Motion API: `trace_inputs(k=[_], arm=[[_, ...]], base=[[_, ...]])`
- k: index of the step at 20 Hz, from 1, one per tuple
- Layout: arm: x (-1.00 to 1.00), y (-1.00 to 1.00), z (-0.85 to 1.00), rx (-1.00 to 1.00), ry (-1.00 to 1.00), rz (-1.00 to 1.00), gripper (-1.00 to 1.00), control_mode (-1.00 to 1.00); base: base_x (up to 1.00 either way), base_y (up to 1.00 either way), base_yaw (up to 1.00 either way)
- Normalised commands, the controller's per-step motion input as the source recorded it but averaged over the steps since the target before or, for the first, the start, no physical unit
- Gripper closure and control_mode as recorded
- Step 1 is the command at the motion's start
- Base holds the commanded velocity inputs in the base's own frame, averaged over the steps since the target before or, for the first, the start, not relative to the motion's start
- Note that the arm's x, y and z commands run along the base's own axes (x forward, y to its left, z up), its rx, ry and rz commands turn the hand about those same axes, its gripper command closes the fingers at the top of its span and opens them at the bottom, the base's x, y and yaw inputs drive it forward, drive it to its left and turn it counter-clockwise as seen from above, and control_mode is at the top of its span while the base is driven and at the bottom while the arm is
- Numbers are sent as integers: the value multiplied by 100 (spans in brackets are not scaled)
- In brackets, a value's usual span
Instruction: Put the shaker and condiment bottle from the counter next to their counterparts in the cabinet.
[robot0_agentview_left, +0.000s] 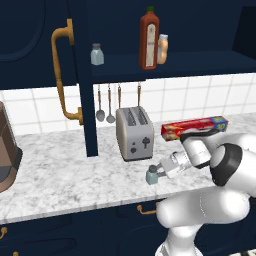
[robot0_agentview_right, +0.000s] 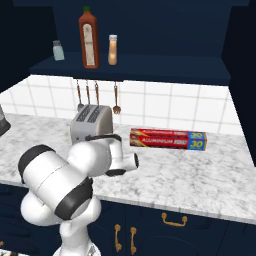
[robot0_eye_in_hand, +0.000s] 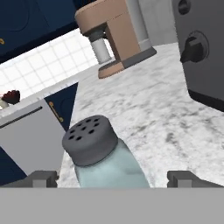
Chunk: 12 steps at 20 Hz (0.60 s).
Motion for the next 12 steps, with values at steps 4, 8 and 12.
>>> trace_inputs(k=[4,8,12], arm=[[5,5,-14,6,10,4,-100,-100],[10,10,-13,4,8,4,-100,-100],[15,15,-13,3,8,4,-100,-100]], base=[[0,0,0],[0,0,0],[0,0,0]])
